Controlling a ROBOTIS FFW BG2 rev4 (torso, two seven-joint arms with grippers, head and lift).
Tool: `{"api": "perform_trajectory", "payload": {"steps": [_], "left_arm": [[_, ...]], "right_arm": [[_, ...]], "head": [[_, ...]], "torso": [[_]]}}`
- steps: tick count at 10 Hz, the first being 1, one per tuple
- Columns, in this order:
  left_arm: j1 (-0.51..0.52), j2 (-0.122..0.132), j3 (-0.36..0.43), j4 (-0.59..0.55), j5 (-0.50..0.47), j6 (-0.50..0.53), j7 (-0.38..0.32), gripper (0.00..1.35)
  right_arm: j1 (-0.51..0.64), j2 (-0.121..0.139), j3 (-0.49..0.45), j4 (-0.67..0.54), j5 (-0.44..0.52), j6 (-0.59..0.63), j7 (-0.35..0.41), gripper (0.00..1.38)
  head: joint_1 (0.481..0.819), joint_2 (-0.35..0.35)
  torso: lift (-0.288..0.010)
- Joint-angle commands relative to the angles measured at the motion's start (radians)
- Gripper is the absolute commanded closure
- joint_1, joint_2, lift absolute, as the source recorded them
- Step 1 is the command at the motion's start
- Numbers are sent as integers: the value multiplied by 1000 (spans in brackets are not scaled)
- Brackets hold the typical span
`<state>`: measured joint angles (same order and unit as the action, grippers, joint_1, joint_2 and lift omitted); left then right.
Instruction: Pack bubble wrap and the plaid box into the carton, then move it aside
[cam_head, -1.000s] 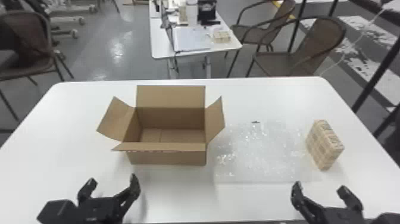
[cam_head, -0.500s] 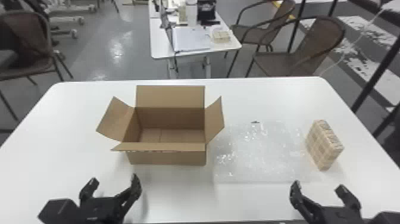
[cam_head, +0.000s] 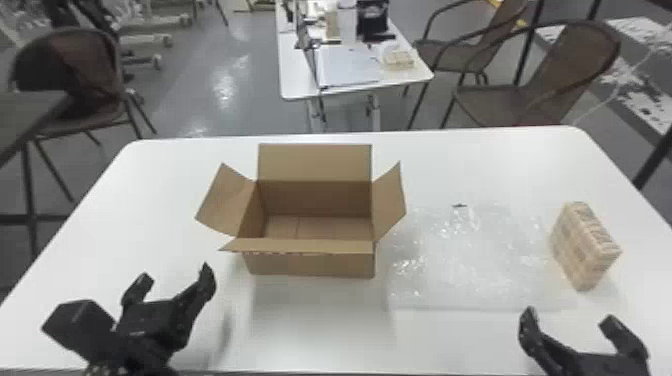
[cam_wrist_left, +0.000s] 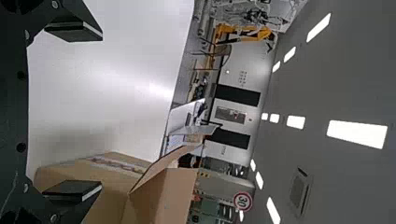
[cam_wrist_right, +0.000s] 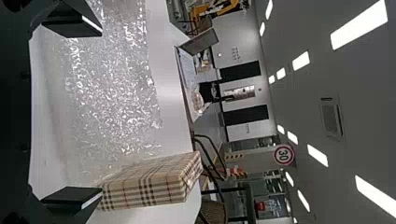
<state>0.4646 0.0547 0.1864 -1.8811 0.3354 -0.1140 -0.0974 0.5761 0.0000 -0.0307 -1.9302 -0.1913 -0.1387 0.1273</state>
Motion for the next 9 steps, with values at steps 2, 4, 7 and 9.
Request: {"api": "perform_trajectory", "payload": {"steps": [2,4,7,9], "left_arm": [[-46,-57,119,-162,-58,223,-8,183],[-110,-57,150,-247,-58,372,-30,183],[-224,-30,125,-257,13,548,-108,185],[-247,-15,128,-250,60,637,-108,185]], "right_arm": [[-4,1,5,5,-4,4,3,98],[-5,1,9,8,-8,4,5,98],[-24,-3,20,19,-14,11,9,98],[-38,-9,34,28,-20,16,9,98]], "head": [[695,151],[695,186],[695,162],[695,132]], "torso": [[-166],[-166],[-166],[-166]]}}
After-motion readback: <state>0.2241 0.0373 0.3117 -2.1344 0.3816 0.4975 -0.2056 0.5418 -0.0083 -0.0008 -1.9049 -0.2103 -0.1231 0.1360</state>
